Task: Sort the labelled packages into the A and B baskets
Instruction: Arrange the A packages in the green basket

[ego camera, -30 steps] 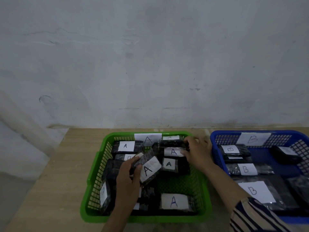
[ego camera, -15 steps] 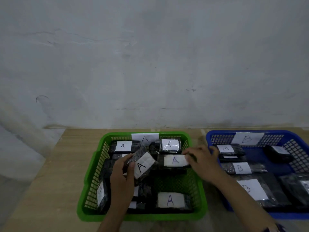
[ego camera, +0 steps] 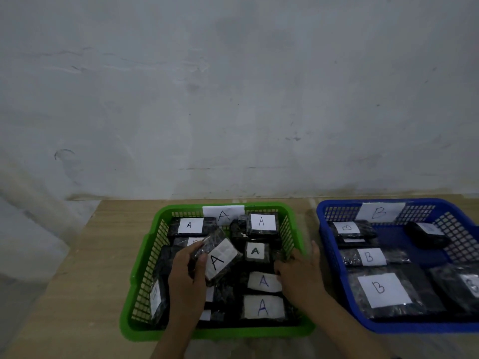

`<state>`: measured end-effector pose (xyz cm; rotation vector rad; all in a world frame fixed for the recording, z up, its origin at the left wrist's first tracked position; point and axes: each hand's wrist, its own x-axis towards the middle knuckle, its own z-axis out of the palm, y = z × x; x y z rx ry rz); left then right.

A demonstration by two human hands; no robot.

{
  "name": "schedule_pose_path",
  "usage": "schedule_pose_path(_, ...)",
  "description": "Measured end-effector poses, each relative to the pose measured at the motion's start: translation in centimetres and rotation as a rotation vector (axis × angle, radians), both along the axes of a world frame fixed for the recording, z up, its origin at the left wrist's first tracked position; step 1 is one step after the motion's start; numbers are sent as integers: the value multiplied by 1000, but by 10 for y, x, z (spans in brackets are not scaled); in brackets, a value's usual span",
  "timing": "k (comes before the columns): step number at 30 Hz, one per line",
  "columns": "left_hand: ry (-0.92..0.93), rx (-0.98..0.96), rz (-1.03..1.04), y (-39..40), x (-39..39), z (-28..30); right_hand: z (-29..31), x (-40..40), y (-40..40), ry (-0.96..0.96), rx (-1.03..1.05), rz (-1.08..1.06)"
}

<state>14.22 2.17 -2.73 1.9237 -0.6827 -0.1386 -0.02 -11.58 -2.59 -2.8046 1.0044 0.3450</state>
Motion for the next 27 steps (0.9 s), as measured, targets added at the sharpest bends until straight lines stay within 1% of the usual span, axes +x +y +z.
schedule_pose_path(1, -1, 2, -2, 0, 0, 0, 0, 0, 1, 44, -14, 19)
schedule_pose_path(2, 2, 5, -7, -1, -1, 0, 0, 0, 4, 43, -37, 45)
schedule_pose_path(4, 19, 8, -30, -3, -2, 1, 3, -1, 7, -60, -126, 80)
schedule_pose_path(8, 21, 15, -111, -6, -4, 1, -15, -11, 1, -280, -173, 4)
schedule_pose_path(10, 30, 32, -135, -7, -4, -1, -24, -15, -3, -420, -134, -67)
schedule_pose_path(12, 34, 68, -165, -9, -4, -3, -31, -20, -3, -470, -112, -133)
schedule_pose_path(13, 37, 86, -185, -10, -5, -4, -32, -21, -3, -494, -71, -160)
schedule_pose_path(15, 37, 107, -225, -13, -8, -6, -30, -21, -3, -638, 47, -254)
schedule_pose_path(16, 28, 114, -244, -16, -11, -6, -28, -20, -3, -672, 104, -291)
schedule_pose_path(19, -7, 154, -331, -23, -18, -10, -29, -23, -3, -678, 188, -297)
schedule_pose_path(22, -11, 192, -409, -30, -27, -16, -30, -23, -4, -669, 188, -266)
schedule_pose_path(27, -22, 315, -446, -50, -40, -27, -39, -22, -8, -686, 240, -272)
